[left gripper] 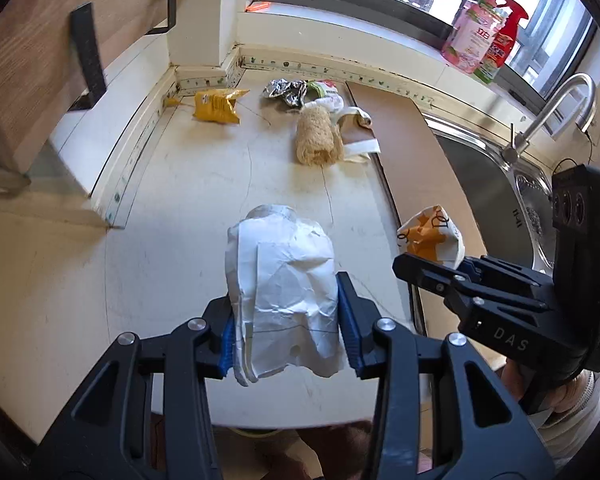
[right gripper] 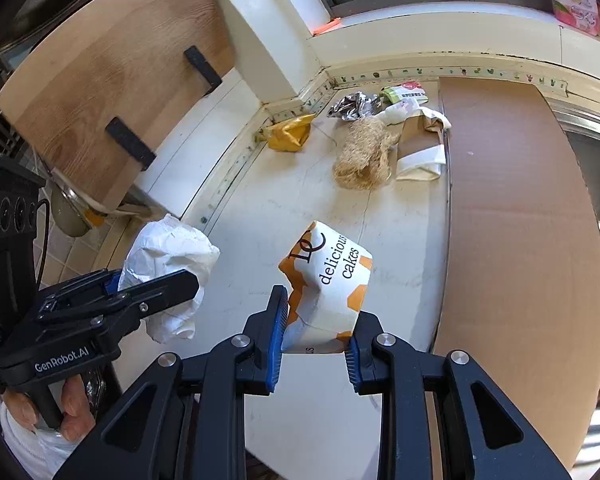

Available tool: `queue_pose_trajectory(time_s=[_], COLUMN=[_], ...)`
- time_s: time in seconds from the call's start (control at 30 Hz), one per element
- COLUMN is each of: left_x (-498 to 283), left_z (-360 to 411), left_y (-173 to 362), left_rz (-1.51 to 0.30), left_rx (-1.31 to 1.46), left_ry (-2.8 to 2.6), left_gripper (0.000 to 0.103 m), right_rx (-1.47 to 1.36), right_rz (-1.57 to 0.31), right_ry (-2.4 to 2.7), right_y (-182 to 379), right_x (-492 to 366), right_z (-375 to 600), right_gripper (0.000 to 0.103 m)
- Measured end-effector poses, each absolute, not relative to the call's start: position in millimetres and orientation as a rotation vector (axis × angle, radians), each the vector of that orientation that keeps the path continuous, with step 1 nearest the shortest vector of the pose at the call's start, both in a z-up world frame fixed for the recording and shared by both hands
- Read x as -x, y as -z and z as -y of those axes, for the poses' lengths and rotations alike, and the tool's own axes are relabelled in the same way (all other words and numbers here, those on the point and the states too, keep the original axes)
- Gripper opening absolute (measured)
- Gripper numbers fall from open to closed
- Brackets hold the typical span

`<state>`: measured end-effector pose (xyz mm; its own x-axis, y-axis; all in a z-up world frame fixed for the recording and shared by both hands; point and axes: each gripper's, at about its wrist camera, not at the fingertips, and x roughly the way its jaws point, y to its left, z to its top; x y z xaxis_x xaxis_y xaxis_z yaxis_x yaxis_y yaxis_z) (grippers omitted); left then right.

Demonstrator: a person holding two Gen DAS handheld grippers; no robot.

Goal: Collect trash
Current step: 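Carry the paper and wrapper down over the black bin and open both tools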

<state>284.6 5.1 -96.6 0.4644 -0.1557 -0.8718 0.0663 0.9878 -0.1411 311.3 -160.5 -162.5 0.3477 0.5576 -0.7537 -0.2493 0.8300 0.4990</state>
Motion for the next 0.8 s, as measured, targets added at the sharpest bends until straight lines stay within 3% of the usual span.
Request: queue_pose_trajectory(time_s=[0.43, 0.8], left_x=[-98, -38], left_z=[-38, -49], left_y=[136, 273], left_rz=[-1.102, -1.276], left_rx=[0.102, 0.216], left_ry=[0.173, 0.168], left_gripper=[0.04, 0.041], right_rx=[-0.217, -0.126], right_rz=[-1.164, -1.428], right_ry=[-0.528, -0.546], right_y=[177, 301], right_x=[-99, 2], right_z=[93, 69], right_gripper=[0.025, 0.025])
